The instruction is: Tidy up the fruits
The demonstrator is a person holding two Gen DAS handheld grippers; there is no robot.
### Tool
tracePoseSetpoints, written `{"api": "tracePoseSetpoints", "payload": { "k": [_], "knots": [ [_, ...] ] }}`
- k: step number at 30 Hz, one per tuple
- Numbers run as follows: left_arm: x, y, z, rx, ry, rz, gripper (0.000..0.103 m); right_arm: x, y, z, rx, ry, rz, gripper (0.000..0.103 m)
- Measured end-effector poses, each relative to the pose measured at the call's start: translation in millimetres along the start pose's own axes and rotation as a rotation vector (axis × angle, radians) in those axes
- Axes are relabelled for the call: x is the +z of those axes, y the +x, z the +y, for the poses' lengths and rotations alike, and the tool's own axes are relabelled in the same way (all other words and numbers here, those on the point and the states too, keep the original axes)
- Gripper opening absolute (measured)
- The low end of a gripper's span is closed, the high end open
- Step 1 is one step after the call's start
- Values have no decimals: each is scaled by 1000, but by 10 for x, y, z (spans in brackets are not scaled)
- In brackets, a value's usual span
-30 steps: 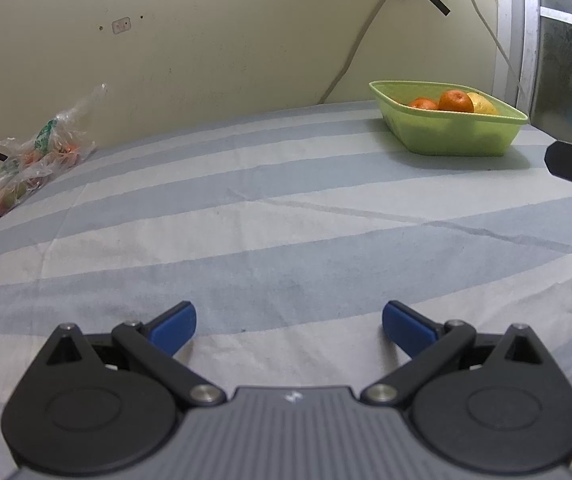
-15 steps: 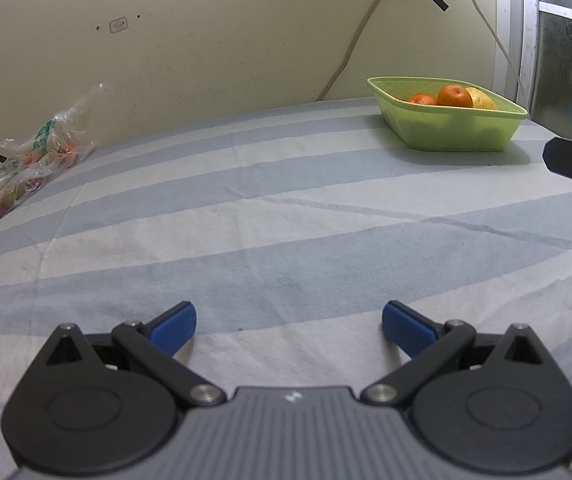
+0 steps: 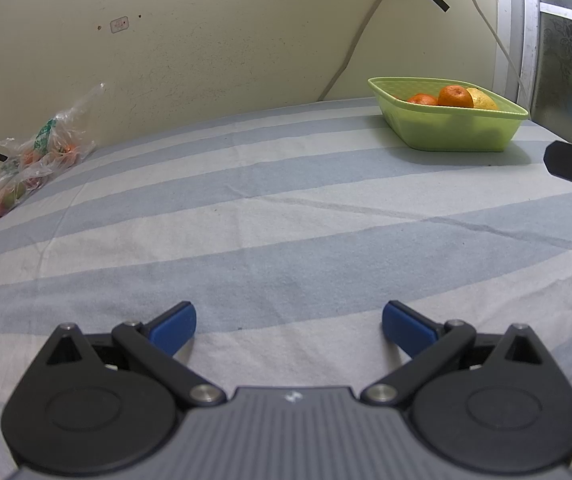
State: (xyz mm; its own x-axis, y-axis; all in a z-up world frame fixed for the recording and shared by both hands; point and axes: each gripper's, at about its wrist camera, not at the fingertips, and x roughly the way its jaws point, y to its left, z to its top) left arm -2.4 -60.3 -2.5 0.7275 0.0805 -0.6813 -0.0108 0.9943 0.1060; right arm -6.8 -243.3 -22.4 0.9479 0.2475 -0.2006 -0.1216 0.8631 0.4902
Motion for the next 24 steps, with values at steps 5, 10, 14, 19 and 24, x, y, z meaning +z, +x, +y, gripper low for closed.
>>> {"api": "tracePoseSetpoints", "payload": {
  "k": [5, 10, 14, 19, 24],
  "knots": [
    [-2, -6, -4, 6, -1, -2, 103, -3, -5, 3, 0, 1, -1, 64],
    [7, -9, 8, 23, 0, -6, 103, 7, -10, 2, 0, 4, -1, 64],
    [24, 2, 50, 50, -13, -11, 103, 4, -14, 8, 0, 4, -2, 64],
    [40, 4, 86, 87, -12, -30, 103, 6, -19, 9, 4, 7, 0, 64],
    [53, -19, 82, 121, 2, -60, 103, 17, -22, 5, 9, 11, 0, 64]
  ]
}}
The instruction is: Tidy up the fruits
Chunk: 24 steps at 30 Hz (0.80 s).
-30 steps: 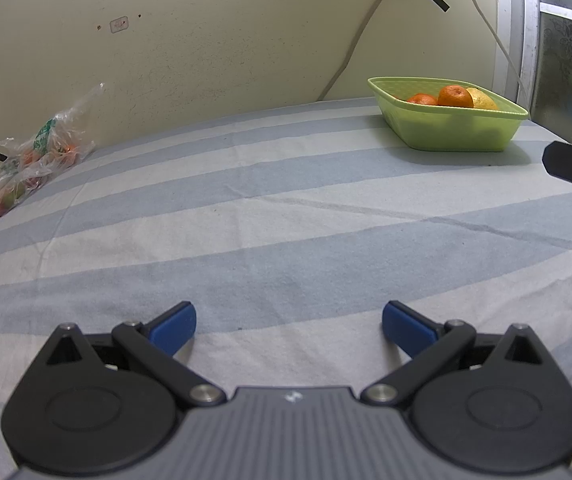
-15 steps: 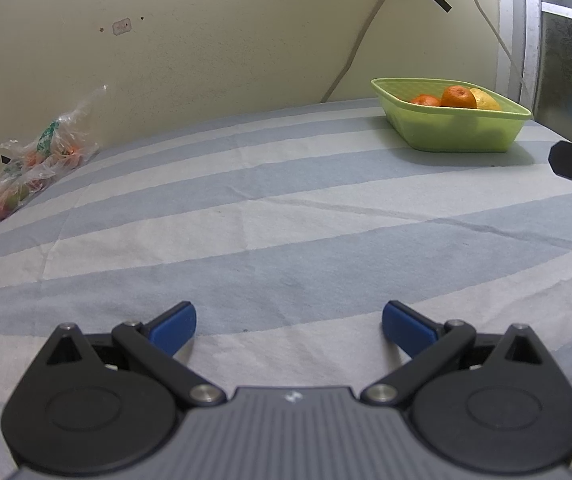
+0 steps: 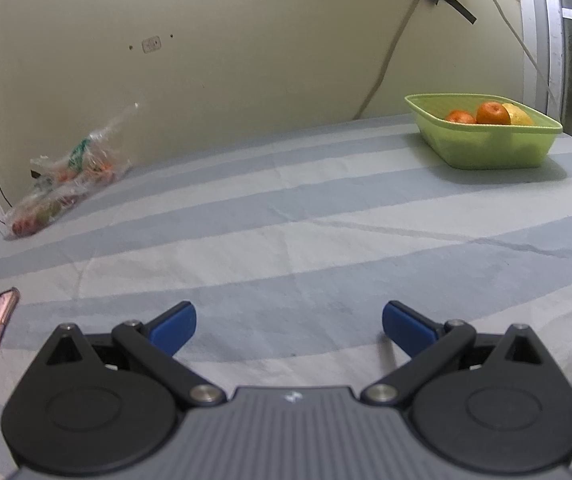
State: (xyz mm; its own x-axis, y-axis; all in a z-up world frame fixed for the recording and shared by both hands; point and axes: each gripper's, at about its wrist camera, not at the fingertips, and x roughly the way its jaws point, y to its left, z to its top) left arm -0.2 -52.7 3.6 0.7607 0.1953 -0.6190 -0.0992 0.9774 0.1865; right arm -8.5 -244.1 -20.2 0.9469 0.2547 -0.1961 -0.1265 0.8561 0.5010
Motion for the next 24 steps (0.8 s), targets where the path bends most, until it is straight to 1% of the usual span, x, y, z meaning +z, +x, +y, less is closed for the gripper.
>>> {"api": "tracePoseSetpoints", "payload": {
  "k": [4, 7, 17, 24],
  "knots": [
    [7, -2, -8, 8, 5, -5, 103, 7, -9, 0, 4, 1, -3, 65],
    [7, -6, -10, 7, 5, -7, 103, 3, -17, 5, 7, -2, -8, 70],
    [45, -132, -10, -2, 3, -41, 103, 7, -67, 100, 33, -25, -13, 70],
    [101, -228, -17, -5, 15, -75, 103, 86, -213, 184, 70, -23, -69, 75]
  ]
}}
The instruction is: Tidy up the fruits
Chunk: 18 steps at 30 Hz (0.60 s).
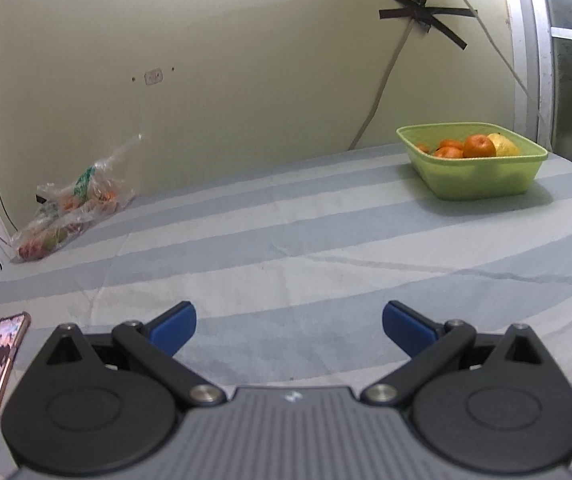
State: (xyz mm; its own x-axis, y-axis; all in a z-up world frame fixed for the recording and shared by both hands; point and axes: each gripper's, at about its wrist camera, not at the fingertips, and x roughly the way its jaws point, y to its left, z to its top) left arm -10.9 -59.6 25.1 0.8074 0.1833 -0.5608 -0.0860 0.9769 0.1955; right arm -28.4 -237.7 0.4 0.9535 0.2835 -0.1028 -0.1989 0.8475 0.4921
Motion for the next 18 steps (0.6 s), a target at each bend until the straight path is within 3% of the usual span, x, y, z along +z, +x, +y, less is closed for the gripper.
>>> {"api": "tracePoseSetpoints", "payload": {
  "k": [7, 18],
  "knots": [
    [18, -69, -59, 21, 33, -35, 103, 23, -28, -13, 1, 3, -25, 76],
    [-9, 26, -186, -16, 57, 31, 103, 31, -43, -135, -17, 46, -37, 76]
  ]
}}
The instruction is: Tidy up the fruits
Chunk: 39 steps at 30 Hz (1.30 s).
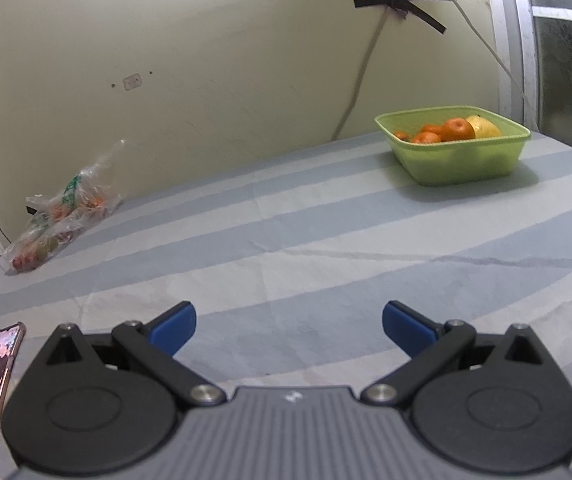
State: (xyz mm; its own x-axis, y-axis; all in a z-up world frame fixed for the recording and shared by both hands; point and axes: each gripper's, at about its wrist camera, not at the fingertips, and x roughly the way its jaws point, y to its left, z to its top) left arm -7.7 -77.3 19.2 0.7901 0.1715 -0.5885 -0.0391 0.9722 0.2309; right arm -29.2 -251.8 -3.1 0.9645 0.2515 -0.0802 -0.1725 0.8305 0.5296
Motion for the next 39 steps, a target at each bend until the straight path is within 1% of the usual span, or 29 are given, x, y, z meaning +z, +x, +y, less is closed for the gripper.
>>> {"api": "tracePoseSetpoints", "payload": {
  "k": [5, 11, 18, 26, 33, 39],
  "knots": [
    [0, 61, -107, -21, 23, 36, 103, 9, 9, -99, -8, 29, -1, 76],
    [11, 114, -255, -21, 67, 60, 103, 3, 52, -228, -16, 63, 7, 76],
    [40, 162, -411, 0, 112, 69, 103, -1, 86, -400, -23, 104, 9, 76],
    [64, 184, -582, 33, 163, 59, 103, -7, 81, -561, -32, 141, 3, 77],
    [90, 199, -620, 39, 174, 58, 103, -16, 81, -647, -41, 166, 3, 77],
    [131, 167, -583, 22, 150, 51, 103, -11, 83, -629, -44, 157, 0, 77]
  ]
}}
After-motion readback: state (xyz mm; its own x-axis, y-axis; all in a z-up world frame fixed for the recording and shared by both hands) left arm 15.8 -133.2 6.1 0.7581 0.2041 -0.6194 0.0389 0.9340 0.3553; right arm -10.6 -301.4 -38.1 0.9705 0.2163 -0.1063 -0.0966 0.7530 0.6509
